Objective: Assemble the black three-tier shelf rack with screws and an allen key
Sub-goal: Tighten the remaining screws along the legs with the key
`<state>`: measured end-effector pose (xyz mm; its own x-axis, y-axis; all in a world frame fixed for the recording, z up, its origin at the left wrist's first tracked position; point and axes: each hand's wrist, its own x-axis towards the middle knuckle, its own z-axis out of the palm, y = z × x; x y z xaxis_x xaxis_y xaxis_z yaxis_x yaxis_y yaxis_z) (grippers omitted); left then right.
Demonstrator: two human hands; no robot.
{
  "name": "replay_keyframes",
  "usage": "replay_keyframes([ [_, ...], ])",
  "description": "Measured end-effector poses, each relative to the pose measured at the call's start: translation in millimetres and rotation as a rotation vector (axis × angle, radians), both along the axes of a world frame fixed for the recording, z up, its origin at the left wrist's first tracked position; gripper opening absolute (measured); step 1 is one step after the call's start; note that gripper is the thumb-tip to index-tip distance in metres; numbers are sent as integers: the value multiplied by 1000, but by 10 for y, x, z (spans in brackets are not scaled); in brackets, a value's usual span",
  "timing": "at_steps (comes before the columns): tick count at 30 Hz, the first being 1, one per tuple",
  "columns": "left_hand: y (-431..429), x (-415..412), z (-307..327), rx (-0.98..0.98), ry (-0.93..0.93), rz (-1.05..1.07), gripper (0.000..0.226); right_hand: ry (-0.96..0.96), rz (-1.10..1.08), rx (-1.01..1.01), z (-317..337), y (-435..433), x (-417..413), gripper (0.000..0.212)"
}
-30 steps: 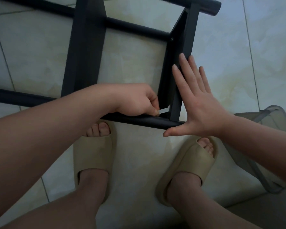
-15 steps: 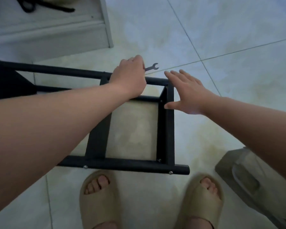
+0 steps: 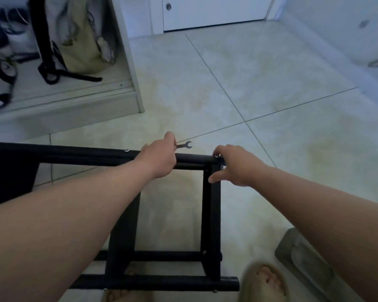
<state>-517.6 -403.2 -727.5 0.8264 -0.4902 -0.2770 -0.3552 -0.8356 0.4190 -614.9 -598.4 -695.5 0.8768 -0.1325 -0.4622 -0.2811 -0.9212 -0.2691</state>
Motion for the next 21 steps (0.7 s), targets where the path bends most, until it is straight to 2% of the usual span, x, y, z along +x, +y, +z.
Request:
replay_keyframes([
  [5, 351, -718, 586, -60, -91, 16, 8, -123, 23, -62, 616, 319, -704, 46],
  [9, 628, -1460, 842, -81, -142, 21, 10, -171, 28, -112, 860, 627, -1382, 33],
  [15, 954, -2466, 840, -102, -209, 95, 11, -253, -33, -103, 824, 1068, -2393, 33],
  [21, 1198, -3130, 716, -101, -152, 176, 10, -233, -43, -97, 706, 1404, -3036, 29],
])
